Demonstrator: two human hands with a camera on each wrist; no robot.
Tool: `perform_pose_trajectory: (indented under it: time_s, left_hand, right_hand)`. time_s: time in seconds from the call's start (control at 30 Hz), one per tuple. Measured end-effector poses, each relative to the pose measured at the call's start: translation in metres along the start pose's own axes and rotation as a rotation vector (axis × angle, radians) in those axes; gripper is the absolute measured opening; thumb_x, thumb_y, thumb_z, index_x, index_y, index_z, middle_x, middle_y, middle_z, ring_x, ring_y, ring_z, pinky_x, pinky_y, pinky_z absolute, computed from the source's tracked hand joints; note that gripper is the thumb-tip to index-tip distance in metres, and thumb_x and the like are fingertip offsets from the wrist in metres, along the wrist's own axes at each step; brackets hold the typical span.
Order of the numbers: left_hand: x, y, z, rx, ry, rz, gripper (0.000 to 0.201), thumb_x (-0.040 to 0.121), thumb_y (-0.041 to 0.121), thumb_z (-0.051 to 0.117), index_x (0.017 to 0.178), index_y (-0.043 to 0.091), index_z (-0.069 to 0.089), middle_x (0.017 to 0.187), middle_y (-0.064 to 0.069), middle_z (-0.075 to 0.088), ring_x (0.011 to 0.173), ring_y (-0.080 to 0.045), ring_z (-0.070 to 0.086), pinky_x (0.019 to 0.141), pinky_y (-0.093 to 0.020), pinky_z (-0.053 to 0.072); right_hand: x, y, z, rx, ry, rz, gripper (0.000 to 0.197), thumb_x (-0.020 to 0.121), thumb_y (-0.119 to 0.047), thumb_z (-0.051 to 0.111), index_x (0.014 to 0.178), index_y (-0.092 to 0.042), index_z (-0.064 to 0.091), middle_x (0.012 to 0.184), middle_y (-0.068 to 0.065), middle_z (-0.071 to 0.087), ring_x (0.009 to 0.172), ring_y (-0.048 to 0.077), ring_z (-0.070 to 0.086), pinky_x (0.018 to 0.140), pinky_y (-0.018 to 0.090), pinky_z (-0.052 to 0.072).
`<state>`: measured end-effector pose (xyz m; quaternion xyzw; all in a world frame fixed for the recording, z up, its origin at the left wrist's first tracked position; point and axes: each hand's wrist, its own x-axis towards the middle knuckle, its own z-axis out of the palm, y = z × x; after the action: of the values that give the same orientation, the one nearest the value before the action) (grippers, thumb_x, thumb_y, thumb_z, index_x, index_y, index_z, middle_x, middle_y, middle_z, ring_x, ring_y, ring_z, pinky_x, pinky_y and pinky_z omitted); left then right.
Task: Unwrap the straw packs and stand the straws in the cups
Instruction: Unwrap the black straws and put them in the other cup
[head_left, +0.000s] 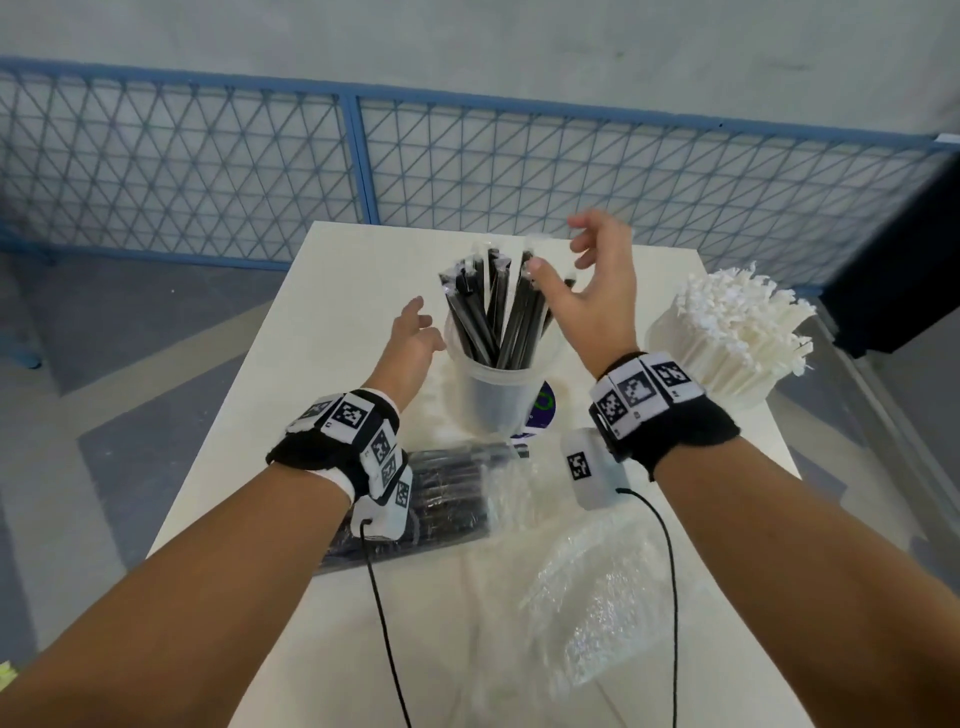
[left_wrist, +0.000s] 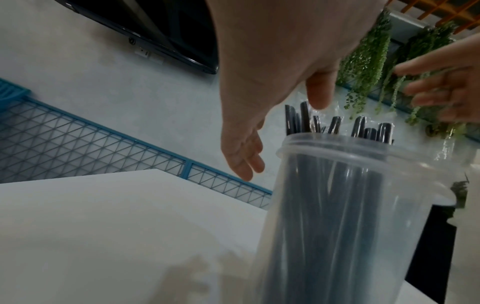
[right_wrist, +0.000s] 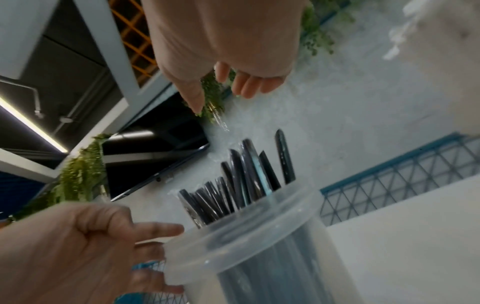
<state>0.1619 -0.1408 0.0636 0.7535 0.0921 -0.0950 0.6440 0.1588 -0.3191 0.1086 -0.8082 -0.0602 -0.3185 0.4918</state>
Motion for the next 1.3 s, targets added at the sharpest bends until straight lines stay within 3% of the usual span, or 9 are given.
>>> perform_pose_trajectory:
  time_s: [0.1, 0.23, 0.43, 0.53, 0.6, 0.7, 0.9, 1.17, 1.3]
  left_hand:
    - [-0.012, -0.015, -0.008, 0.08, 0.088, 0.05, 0.044, 0.087, -0.004, 0.038, 0.13, 0.006, 0.04, 0.12, -0.011, 0.043, 0.107, -0.026, 0.044, 0.076, -0.024, 0.035]
    - [-0.027, -0.042, -0.015, 0.825, -0.216, 0.031, 0.037, 0.09, 0.013, 0.047, 0.127, 0.008, 0.048, 0.135, -0.013, 0.038, 0.122, -0.029, 0.043, 0.1, -0.033, 0.037]
    - [-0.033, -0.077, -0.017, 1.151, -0.386, -0.106, 0.027, 0.089, 0.035, 0.055, 0.107, 0.015, 0.058, 0.121, -0.007, 0.054, 0.111, -0.027, 0.052, 0.097, -0.04, 0.042]
    - [-0.035, -0.088, -0.017, 0.955, -0.277, 0.008, 0.023, 0.089, 0.014, 0.053, 0.07, 0.027, 0.051, 0.091, 0.003, 0.06, 0.094, -0.025, 0.057, 0.094, -0.042, 0.044]
    - [-0.035, -0.091, -0.019, 0.837, -0.243, 0.061, 0.031, 0.09, 0.011, 0.049, 0.065, 0.028, 0.045, 0.08, 0.008, 0.058, 0.082, -0.022, 0.056, 0.09, -0.04, 0.046]
    - [-0.04, -0.082, -0.021, 0.753, -0.288, 0.138, 0.022, 0.094, 0.014, 0.044, 0.075, 0.024, 0.043, 0.096, -0.004, 0.063, 0.087, -0.026, 0.057, 0.077, -0.032, 0.042]
    - [-0.047, -0.068, -0.018, 0.528, -0.229, 0.187, 0.013, 0.095, 0.014, 0.044, 0.083, 0.016, 0.044, 0.105, -0.012, 0.063, 0.075, -0.016, 0.062, 0.071, -0.027, 0.041]
    - [-0.057, -0.056, -0.008, 0.374, -0.24, 0.222, 0.01, 0.096, 0.011, 0.044, 0.086, 0.01, 0.044, 0.094, 0.0, 0.047, 0.073, -0.006, 0.056, 0.072, -0.01, 0.044]
    - [-0.056, -0.055, 0.003, 0.373, -0.238, 0.258, 0.021, 0.095, 0.011, 0.045, 0.077, 0.022, 0.043, 0.094, 0.003, 0.046, 0.085, -0.018, 0.059, 0.073, -0.013, 0.039]
  right_hand:
    - [-0.019, -0.006, -0.015, 0.215, -0.247, 0.061, 0.012, 0.08, -0.012, 0.067, 0.081, -0.015, 0.056, 0.062, -0.01, 0.05, 0.056, 0.001, 0.044, 0.057, 0.015, 0.038]
    - [-0.049, 0.004, -0.029, 0.124, -0.78, 0.247, 0.023, 0.085, -0.008, 0.064, 0.064, -0.015, 0.06, 0.049, -0.008, 0.057, 0.043, 0.002, 0.05, 0.044, 0.012, 0.04]
    - [-0.092, 0.045, -0.016, -0.551, -1.258, 0.479, 0.031, 0.09, 0.0, 0.04, 0.108, 0.0, 0.065, 0.079, 0.006, 0.054, 0.079, 0.02, 0.052, 0.051, 0.01, 0.04]
    - [-0.106, 0.038, -0.007, -0.45, -1.274, 0.243, 0.041, 0.091, 0.007, 0.038, 0.073, -0.021, 0.062, 0.088, 0.007, 0.045, 0.083, 0.022, 0.048, 0.064, 0.015, 0.039]
    - [-0.112, 0.039, -0.002, -0.273, -1.117, 0.143, 0.035, 0.087, 0.006, 0.043, 0.061, -0.006, 0.063, 0.075, 0.001, 0.046, 0.075, 0.019, 0.045, 0.075, 0.026, 0.033]
    - [-0.116, 0.05, 0.002, -0.218, -0.984, 0.027, 0.029, 0.08, -0.004, 0.043, 0.07, 0.009, 0.067, 0.07, -0.021, 0.038, 0.075, 0.016, 0.04, 0.075, 0.028, 0.031]
    - [-0.108, 0.034, -0.003, -0.361, -1.075, 0.021, 0.025, 0.083, -0.011, 0.059, 0.107, -0.008, 0.068, 0.114, 0.011, 0.057, 0.103, 0.026, 0.053, 0.094, 0.043, 0.042]
    - [-0.092, 0.016, -0.013, -0.485, -1.183, 0.265, 0.048, 0.089, -0.035, 0.058, 0.122, -0.003, 0.043, 0.095, 0.008, 0.061, 0.092, 0.027, 0.058, 0.085, 0.035, 0.044]
    - [-0.092, 0.004, -0.014, -0.587, -1.345, 0.269, 0.036, 0.093, -0.02, 0.05, 0.124, -0.002, 0.049, 0.108, 0.013, 0.063, 0.1, 0.027, 0.061, 0.089, 0.035, 0.049]
